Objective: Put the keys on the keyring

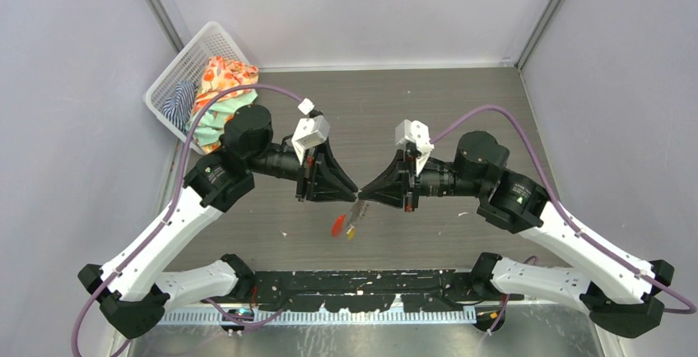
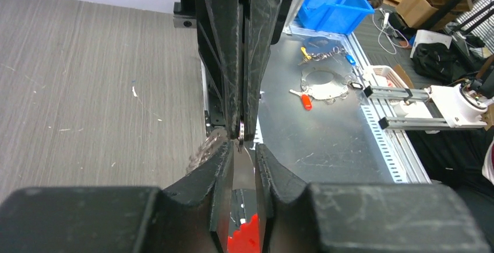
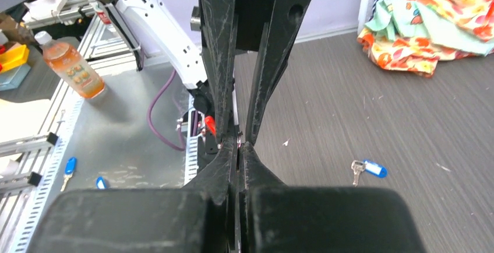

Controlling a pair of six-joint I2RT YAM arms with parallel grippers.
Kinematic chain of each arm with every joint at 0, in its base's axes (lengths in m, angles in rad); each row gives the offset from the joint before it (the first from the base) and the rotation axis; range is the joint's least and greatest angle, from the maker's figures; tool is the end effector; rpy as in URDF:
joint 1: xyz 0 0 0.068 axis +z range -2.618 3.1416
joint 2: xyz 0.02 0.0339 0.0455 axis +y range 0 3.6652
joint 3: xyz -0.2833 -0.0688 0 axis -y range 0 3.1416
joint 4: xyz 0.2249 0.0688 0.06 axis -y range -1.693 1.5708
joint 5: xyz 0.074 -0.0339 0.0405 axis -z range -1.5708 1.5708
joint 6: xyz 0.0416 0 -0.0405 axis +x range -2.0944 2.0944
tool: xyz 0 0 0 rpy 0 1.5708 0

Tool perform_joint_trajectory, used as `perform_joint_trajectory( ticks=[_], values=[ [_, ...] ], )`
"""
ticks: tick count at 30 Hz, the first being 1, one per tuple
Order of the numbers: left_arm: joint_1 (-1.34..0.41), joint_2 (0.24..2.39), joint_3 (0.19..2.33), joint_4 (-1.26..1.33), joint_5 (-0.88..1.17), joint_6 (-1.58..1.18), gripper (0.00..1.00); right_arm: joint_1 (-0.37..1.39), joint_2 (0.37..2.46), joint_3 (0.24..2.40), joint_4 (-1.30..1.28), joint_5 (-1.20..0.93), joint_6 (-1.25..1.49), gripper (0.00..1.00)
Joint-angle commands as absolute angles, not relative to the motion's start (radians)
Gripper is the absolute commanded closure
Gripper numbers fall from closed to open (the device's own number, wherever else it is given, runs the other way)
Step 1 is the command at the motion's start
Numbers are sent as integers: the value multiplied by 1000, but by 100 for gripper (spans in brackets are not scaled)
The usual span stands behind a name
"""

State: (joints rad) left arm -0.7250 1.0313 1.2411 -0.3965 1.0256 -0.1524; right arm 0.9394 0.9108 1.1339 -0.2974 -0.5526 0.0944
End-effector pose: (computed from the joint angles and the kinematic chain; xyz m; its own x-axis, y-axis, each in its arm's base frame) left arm 0.1080 -0.1432 0.4443 -0.2850 0.1473 -0.9471 0.9404 -0.1483 -0.3060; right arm 0.0777 0.1432 0.4375 -0.1375 -0.0521 -0.9891 -0.9875 0.0852 0.1328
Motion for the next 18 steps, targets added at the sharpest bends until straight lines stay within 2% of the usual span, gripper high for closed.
perform_joint_trajectory(
  ticks=[1, 12, 18],
  values=[
    [-724, 1010, 1222, -362, 1068, -158, 79, 937, 864, 1084, -41, -504, 170, 99],
    [-724, 987, 1199, -346, 1071, -170, 79, 937, 810, 959, 121, -474, 242, 99],
    [-724, 980, 1198, -322, 1065, -236, 74, 937, 791, 914, 170, -455, 257, 99]
  ],
)
